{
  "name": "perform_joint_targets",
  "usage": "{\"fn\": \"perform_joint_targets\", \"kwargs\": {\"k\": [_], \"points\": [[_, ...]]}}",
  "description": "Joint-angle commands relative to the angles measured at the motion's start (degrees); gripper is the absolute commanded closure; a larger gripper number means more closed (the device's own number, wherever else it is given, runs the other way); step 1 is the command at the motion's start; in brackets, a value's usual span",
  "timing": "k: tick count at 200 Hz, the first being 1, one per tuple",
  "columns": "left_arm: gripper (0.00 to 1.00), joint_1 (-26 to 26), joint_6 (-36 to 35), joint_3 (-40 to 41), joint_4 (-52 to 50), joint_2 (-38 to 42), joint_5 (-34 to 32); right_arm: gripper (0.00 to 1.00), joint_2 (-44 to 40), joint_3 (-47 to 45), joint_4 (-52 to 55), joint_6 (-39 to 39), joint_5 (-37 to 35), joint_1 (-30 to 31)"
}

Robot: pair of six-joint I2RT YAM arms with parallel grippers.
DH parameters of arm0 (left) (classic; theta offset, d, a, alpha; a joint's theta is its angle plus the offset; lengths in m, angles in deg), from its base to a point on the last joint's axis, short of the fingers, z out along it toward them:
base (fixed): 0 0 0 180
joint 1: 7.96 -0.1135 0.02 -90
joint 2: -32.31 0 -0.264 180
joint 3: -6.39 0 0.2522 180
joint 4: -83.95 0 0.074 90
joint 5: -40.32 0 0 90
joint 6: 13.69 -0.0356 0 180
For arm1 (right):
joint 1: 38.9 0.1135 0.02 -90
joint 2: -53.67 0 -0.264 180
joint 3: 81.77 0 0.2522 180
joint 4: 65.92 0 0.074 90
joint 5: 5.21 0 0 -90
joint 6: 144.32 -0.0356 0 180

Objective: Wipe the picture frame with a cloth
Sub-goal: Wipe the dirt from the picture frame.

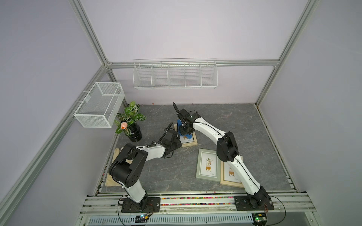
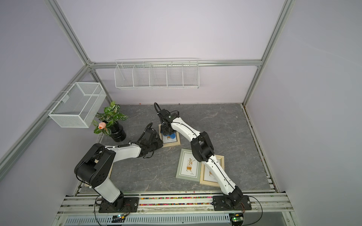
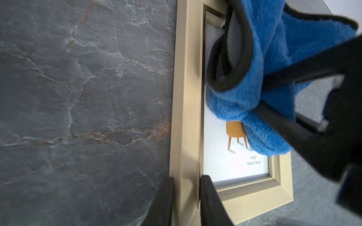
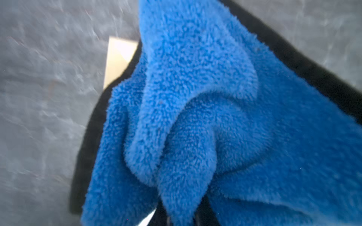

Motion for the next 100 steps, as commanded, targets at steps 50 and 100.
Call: {"fn": "perform_joint_targets", "kwargs": {"k": [50,100], "points": [[0.76,0.11,-0.42,4.08,-13.42,-3.1,-0.36,0.93,-7.32,-15.11,-5.34,-2.32,3.79,2.01],[0.77,0.14,-0.63,3.77,-15.3,-2.24,-0.49,0.93,5.31,7.31,6.11,-1.06,2.04,-0.24]]}}
